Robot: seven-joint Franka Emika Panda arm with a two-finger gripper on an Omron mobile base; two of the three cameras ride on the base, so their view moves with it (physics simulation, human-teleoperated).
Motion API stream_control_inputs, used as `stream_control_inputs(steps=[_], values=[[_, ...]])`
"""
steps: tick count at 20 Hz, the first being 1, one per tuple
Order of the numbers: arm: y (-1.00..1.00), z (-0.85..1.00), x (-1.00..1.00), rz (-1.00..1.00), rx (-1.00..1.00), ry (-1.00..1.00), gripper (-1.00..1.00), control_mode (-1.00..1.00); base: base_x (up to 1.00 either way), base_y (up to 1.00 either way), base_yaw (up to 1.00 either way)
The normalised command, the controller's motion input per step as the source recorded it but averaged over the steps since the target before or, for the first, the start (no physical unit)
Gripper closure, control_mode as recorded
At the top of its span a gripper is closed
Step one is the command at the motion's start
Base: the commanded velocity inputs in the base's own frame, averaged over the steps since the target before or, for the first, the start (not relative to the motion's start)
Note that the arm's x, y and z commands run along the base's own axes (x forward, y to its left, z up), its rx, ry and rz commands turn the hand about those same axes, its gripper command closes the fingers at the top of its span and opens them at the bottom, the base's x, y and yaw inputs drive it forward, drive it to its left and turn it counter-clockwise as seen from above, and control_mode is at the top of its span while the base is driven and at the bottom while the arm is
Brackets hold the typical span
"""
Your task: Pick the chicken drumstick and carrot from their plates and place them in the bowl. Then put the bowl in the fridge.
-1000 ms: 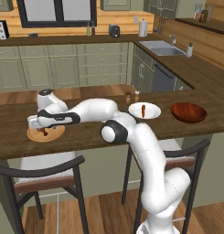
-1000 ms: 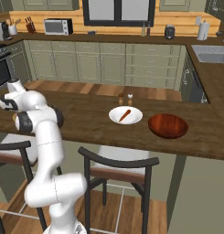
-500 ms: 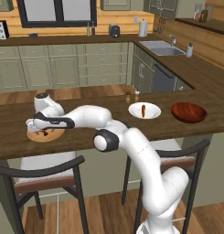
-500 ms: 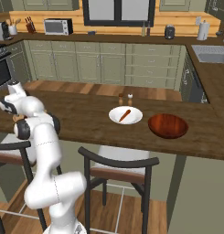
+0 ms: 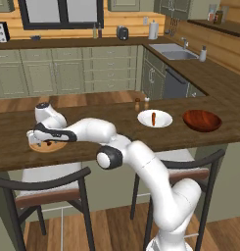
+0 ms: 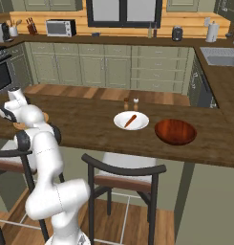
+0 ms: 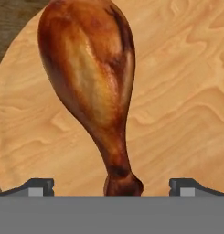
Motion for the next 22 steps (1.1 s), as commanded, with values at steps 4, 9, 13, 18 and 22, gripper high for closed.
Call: stream_control_inputs(steps=[4, 9, 13, 18, 22], values=[[0.00, -0.09, 0.19, 0.00, 0.00, 0.00, -1.00, -1.00, 0.00, 0.00, 0.00], [0.01, -0.18, 0.17, 0.00, 0.00, 0.00, 1.00, -1.00, 0.00, 0.00, 0.00], [0.00, -0.14, 0.00, 0.00, 0.00, 0.00, 1.00, -1.00, 0.00, 0.00, 0.00], [0.00, -0.19, -0.13, 0.00, 0.00, 0.02, 1.00, -1.00, 0.00, 0.00, 0.00], [-0.22, -0.18, -0.54, 0.00, 0.00, 0.00, 1.00, -1.00, 0.00, 0.00, 0.00]])
